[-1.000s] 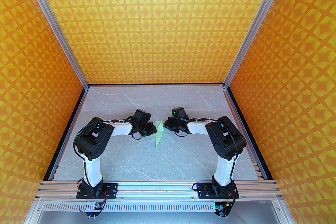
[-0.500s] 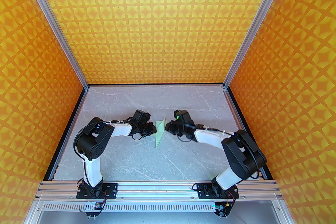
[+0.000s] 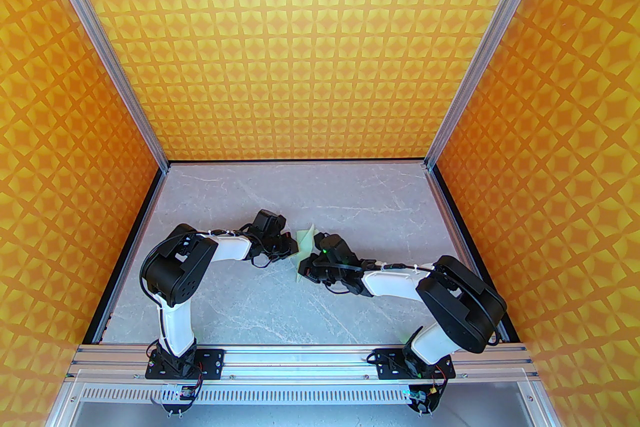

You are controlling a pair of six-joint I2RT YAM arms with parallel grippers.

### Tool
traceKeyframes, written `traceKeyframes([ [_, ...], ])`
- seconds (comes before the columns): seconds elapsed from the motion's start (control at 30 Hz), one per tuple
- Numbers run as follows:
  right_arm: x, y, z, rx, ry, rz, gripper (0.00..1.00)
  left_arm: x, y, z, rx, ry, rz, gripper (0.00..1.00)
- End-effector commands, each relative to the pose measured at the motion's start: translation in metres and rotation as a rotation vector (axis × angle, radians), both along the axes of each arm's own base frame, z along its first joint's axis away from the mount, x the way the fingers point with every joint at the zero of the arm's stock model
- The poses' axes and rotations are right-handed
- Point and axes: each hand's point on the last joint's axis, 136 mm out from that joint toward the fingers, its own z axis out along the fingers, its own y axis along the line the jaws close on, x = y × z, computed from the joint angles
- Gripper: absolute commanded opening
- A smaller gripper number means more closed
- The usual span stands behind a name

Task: Fold a paper plane with a square sheet of paper (fold left side to right side)

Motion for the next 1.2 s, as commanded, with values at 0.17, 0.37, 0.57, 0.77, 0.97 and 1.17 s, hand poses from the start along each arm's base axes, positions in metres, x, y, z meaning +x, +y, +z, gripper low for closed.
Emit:
traceKeyframes([
  [0.17,-0.005,0.007,-0.015,0.001,0.041,0.006,0.06,-0.016,-0.003,-0.016,0.039,0.032,-0.015,0.08],
  [0.37,-0.006,0.007,-0.017,-0.011,0.041,0.008,0.06,-0.017,-0.004,-0.018,0.041,0.036,-0.016,0.08],
  [0.57,-0.008,0.004,-0.025,-0.038,0.05,0.013,0.06,-0.016,-0.005,-0.018,0.041,0.036,-0.018,0.08],
  [0.77,-0.008,0.003,-0.03,-0.046,0.056,0.009,0.06,-0.016,-0.006,-0.018,0.043,0.036,-0.02,0.08],
  [0.97,-0.009,0.001,-0.034,-0.052,0.062,0.007,0.06,-0.017,-0.006,-0.019,0.042,0.037,-0.021,0.08],
  [1.17,-0.011,-0.002,-0.037,-0.062,0.066,0.001,0.06,-0.017,-0.006,-0.019,0.042,0.036,-0.021,0.08],
])
